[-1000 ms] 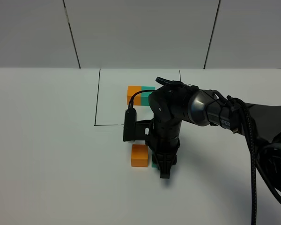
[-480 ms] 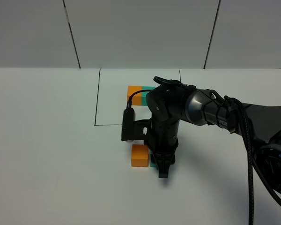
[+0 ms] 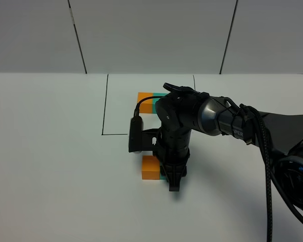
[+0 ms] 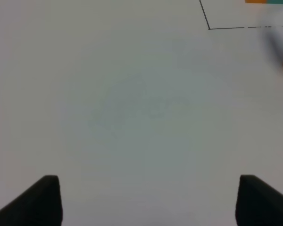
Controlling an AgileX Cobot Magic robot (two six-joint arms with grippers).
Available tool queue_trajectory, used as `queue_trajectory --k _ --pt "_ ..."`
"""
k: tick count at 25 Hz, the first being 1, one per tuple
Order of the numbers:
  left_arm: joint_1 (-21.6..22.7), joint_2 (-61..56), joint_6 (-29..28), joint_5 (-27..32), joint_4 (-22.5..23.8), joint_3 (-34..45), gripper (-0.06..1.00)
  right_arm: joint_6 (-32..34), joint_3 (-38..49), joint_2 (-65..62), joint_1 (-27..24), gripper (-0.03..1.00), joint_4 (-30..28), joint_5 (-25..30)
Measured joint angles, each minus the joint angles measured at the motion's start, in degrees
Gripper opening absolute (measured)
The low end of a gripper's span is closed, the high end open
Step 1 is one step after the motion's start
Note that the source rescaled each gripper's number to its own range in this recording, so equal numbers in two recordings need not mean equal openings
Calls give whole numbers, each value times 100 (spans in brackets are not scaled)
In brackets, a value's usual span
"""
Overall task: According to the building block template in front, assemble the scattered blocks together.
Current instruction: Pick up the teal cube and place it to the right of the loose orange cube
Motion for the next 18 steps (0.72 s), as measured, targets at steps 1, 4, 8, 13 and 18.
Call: queue_trajectory --k 1,4,8,13,18 --pt "0 0 0 0 0 0 59 -44 0 0 0 1 0 0" --pt "0 0 0 0 0 0 59 -136 0 0 0 1 0 0" --pt "0 0 0 0 0 0 59 -211 0 0 0 1 0 0" --pt "0 0 0 0 0 0 59 -229 0 0 18 1 -26 0" --pt "0 0 0 0 0 0 59 -300 0 0 18 1 -33 0"
